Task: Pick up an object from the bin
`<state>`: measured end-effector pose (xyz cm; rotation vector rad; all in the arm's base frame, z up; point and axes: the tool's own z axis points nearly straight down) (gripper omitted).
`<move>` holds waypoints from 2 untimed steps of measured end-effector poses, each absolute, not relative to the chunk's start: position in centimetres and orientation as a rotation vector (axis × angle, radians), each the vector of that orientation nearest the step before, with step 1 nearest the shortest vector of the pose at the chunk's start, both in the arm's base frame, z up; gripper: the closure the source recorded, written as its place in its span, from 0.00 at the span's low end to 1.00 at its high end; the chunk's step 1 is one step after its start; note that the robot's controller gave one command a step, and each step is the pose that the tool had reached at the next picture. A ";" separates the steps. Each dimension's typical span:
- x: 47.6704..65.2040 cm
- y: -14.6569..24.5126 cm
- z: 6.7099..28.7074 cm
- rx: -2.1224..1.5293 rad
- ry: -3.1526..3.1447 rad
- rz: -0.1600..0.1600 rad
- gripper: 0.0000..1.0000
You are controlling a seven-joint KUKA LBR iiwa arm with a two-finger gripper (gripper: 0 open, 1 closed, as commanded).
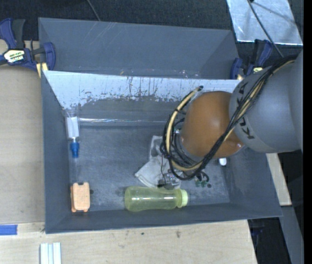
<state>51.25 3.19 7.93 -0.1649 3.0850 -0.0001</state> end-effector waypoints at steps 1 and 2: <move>55.3 5.1 7.4 -0.500 3.089 -0.004 0.00; 59.7 2.0 7.1 -0.712 3.056 0.002 0.00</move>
Offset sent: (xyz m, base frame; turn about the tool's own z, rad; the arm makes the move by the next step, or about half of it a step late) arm 0.0829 -0.0111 -0.0093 -0.3533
